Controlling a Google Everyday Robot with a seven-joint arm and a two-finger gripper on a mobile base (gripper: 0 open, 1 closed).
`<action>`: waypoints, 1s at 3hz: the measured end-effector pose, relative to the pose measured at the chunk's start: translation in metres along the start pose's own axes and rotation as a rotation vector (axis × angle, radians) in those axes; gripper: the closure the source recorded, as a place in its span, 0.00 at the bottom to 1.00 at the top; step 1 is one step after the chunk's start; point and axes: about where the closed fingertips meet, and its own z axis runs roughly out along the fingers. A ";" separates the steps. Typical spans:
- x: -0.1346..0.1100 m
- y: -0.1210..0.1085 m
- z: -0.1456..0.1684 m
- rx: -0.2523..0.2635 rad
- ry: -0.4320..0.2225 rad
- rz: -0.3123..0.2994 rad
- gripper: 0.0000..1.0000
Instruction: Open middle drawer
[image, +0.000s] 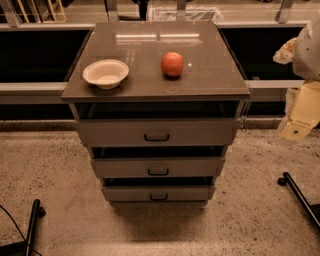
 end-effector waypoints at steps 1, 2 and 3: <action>0.000 0.000 0.000 0.000 0.000 0.000 0.00; 0.003 -0.004 0.062 -0.058 -0.147 -0.008 0.00; 0.037 0.033 0.187 -0.234 -0.346 0.188 0.00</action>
Offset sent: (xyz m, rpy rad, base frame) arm 0.0525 0.0038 -0.1268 0.3380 0.0227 0.1725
